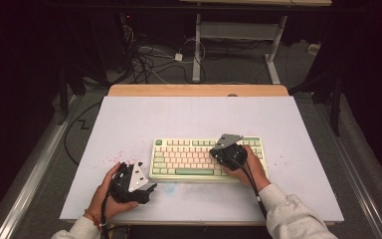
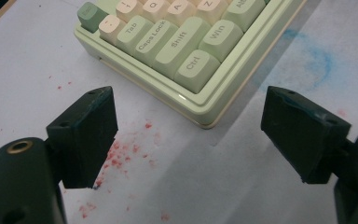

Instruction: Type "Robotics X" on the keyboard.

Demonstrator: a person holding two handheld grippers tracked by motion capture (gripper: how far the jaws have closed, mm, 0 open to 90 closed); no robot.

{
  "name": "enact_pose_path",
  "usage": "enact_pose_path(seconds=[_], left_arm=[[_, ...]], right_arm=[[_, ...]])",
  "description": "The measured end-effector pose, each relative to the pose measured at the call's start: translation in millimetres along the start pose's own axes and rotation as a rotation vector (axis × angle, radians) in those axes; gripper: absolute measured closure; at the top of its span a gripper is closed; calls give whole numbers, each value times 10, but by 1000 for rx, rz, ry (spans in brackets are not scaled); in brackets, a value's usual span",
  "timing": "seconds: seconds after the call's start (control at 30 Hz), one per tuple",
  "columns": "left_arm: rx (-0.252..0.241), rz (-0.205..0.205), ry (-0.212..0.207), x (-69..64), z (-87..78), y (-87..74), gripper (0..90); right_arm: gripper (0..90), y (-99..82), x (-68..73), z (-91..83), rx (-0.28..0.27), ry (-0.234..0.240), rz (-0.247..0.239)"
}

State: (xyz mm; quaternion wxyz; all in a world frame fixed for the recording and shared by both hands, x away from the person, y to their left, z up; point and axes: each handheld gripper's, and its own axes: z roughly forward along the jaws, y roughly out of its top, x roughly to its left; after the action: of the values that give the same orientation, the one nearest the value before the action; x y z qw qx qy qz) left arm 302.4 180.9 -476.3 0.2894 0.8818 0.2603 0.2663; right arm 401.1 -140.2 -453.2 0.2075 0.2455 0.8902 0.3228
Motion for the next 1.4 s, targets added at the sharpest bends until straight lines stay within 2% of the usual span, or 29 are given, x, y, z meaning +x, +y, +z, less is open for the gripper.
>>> enact_pose_path(seconds=[0.1, 0.23, 0.43, 0.6, 0.8, 0.9, 0.97, 1.17, 1.4], left_arm=[[-2, 1, 1, 1, -1, 1, 175], [-1, -5, 2, 11, -1, -5, 174], [1, -2, 4, 19, -7, -4, 175], [5, -8, 4, 22, -10, -4, 175], [3, -16, 6, 22, -6, -5, 175], [-1, -25, 6, 27, -10, -4, 177], [-2, -32, 7, 31, -14, -3, 181], [-9, -51, 11, 47, -29, -4, 195], [-18, -64, 21, 60, -49, 3, 205]], right_arm=[[900, 5, 7, -21, -3, -1, 4], [900, 9, -14, -86, -47, 1, 17], [853, 4, -17, -191, -99, 2, 21], [726, -13, -40, -292, -155, 8, 37], [455, -27, -39, -403, -199, -6, 41], [373, -40, -23, -466, -230, -11, 36], [309, -47, -5, -512, -251, -36, 38], [245, -125, 39, -636, -290, -73, 36], [244, -258, 57, -768, -319, -98, 39]])
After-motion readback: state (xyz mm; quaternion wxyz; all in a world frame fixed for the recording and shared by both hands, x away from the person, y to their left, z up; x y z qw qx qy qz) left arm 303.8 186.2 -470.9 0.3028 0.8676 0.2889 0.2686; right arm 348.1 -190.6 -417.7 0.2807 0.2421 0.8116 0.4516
